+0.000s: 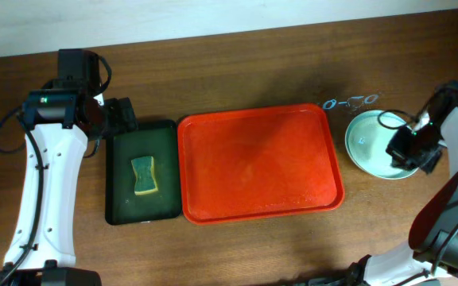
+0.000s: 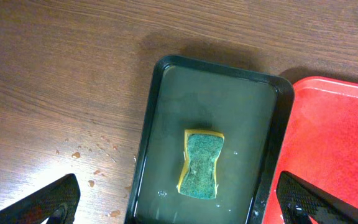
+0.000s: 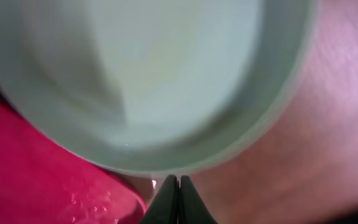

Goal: Clean dirty plates on tray and stack at the side
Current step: 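Carry the plate right and lower it onto the plate stack, then open right gripper and raise it off the stacked plates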

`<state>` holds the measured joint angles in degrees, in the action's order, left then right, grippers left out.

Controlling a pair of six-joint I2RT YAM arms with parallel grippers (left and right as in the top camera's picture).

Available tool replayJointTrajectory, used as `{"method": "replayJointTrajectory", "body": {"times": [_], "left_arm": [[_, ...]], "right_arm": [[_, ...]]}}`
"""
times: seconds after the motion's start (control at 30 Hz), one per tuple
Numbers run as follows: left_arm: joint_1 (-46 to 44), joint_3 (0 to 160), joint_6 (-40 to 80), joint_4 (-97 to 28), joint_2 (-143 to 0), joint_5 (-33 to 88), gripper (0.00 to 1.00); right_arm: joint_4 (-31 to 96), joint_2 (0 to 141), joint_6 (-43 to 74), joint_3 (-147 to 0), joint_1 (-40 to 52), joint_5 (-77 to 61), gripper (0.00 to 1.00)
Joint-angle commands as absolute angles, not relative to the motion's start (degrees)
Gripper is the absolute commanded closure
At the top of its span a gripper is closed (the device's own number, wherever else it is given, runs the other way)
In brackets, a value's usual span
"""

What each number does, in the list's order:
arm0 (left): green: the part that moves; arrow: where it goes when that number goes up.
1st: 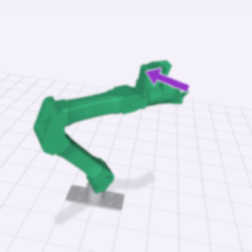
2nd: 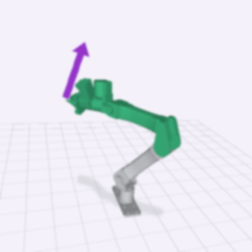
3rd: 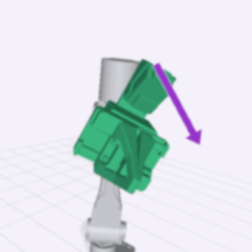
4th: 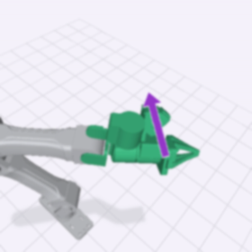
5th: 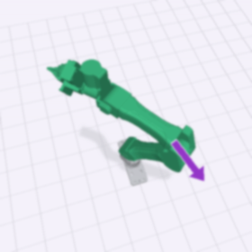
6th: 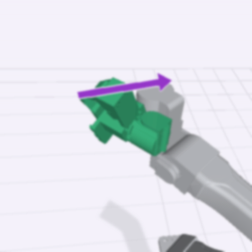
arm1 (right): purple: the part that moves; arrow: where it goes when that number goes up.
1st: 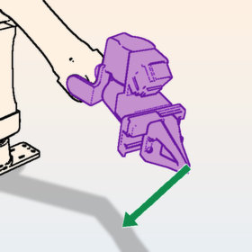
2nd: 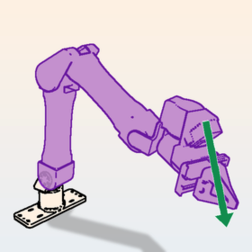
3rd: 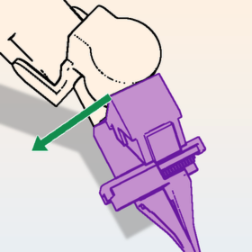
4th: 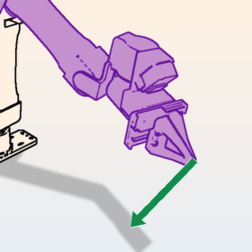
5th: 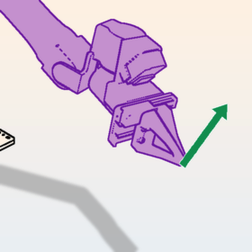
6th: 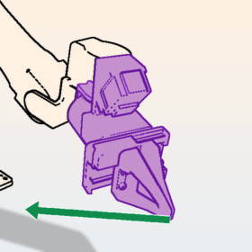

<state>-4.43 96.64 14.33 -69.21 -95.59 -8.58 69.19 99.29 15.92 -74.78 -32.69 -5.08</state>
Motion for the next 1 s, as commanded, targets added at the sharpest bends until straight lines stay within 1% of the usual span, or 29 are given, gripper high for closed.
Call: {"method": "replayJointTrajectory", "body": {"times": [0.0,0.07,0.17,0.23,0.33,0.47,0.5,0.53,0.63,0.67,0.77,0.8,0.9,0.97], "left_arm": [[-4.23,96.68,14.06,-69.1,-95.7,-8.84,0.01],[-4.23,96.68,14.06,-69.1,-95.7,-8.82,0.01],[-4.23,96.68,14.06,-69.1,-95.7,-8.84,0.01],[-4.23,96.68,14.06,-69.1,-95.7,-8.84,0.01],[-4.23,96.68,14.06,-69.1,-95.7,-8.84,0.01],[-4.23,96.68,14.06,-69.1,-95.7,-8.82,0.01],[-4.23,96.68,14.06,-69.1,-95.7,-8.82,0.01],[-4.23,96.68,14.06,-69.1,-95.7,-8.82,0.01],[-4.23,96.68,14.06,-69.1,-95.7,-8.82,0.01],[-4.23,96.68,14.06,-69.1,-95.7,-8.82,0.01],[-4.23,96.68,14.06,-69.1,-95.7,-8.82,0.01],[-4.23,96.68,14.06,-69.1,-95.7,-8.82,0.01],[-4.23,96.68,14.06,-69.1,-95.7,-8.84,0.01],[-4.23,96.68,14.06,-69.1,-95.7,-8.82,0.01]], "right_arm": [[73.56,98.19,26.13,-75.18,-37.6,-3.77,0.96],[75.66,98.19,27.11,-75.16,-40.64,-3.75,0.96],[74.87,98.19,27.79,-73.56,-42.81,-3.6,0.96],[70.7,98.19,30.81,-69.6,-43.16,-1.65,0.96],[62.06,98.19,30.96,-65.01,-43.13,-3.77,0.96],[56.84,98.19,30.94,-64.93,-43.13,-10.22,0.96],[55.59,98.19,30.94,-64.93,-43.13,-12.36,0.95],[54.48,98.19,30.92,-64.93,-43.13,-14.2,0.92],[53.06,98.17,27.27,-65.06,-43.13,-15.14,0.91],[52.8,98.17,26.33,-65.06,-43.13,-16.38,0.88],[53.36,98.17,18.68,-65.39,-43.11,-27.42,0.69],[54.0,98.17,16.32,-65.39,-43.03,-30.65,0.66],[54.24,98.17,8.95,-65.34,-40.49,-30.72,0.65],[54.43,98.17,4.89,-65.3,-36.25,-28.62,0.63]]}}
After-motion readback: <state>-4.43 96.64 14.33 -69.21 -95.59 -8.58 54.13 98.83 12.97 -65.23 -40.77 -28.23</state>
